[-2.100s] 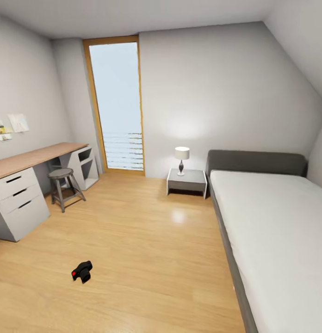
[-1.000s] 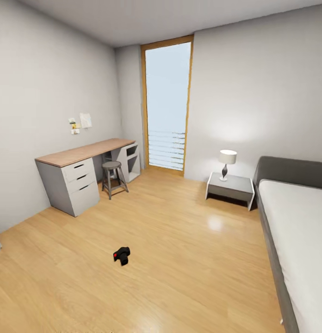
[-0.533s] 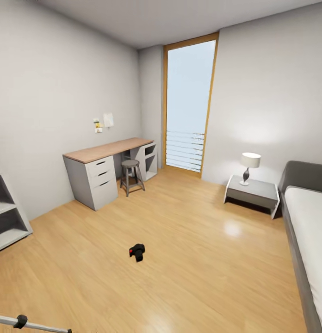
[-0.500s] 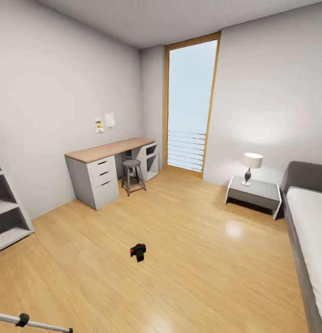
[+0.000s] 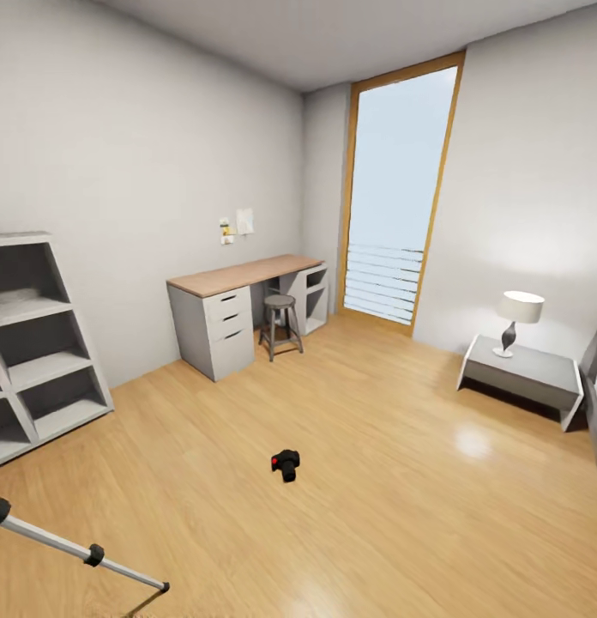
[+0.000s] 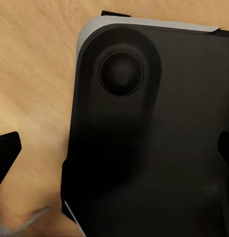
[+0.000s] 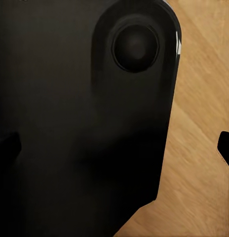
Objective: Attach the digital camera to the camera tripod in the bedroom.
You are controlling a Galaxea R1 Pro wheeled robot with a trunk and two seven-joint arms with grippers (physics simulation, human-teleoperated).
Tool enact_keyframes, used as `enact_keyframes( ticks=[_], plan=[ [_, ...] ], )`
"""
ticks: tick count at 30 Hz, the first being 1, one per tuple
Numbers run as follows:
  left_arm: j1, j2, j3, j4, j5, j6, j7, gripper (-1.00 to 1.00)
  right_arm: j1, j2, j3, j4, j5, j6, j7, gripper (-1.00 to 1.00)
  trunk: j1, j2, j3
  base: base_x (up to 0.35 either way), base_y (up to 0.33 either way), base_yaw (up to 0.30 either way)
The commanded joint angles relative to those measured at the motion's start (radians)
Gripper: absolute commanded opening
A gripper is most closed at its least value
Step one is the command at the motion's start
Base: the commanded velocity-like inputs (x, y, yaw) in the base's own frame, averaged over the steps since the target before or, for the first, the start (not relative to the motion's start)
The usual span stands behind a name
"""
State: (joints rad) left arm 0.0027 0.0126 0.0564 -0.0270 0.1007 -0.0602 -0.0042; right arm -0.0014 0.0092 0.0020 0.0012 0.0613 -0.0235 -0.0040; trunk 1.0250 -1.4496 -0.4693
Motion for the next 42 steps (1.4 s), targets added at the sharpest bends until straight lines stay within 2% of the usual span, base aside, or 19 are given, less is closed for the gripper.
enact_keyframes(
  ticks=[1, 13, 26, 42],
  plan=[
    [0.0, 0.0, 0.005, -0.001, 0.007, -0.001, 0.0, 1.0, 0.0, 0.0, 0.0, 0.0, 0.006, -0.002, 0.0, 1.0, 0.0, 0.0, -0.001, 0.0, 0.0, 0.283],
    [0.0, 0.0, 0.005, -0.001, 0.007, -0.001, 0.0, 1.0, 0.0, -0.004, -0.005, 0.0, 0.0, -0.001, 0.002, 1.0, 0.0, 0.0, -0.001, 0.0, 0.0, 0.234],
    [0.0, -0.01, 0.009, -0.002, 0.01, -0.002, 0.0, 1.0, 0.0, -0.016, -0.007, 0.0, -0.001, -0.003, 0.002, 1.0, 0.0, 0.0, -0.001, 0.0, 0.0, 0.016],
    [0.0, -0.023, 0.017, 0.001, 0.014, 0.0, -0.001, 1.0, 0.0, -0.017, -0.009, 0.0, -0.004, -0.002, 0.001, 1.0, 0.0, 0.0, -0.001, 0.0, 0.0, 0.0]
  ],
)
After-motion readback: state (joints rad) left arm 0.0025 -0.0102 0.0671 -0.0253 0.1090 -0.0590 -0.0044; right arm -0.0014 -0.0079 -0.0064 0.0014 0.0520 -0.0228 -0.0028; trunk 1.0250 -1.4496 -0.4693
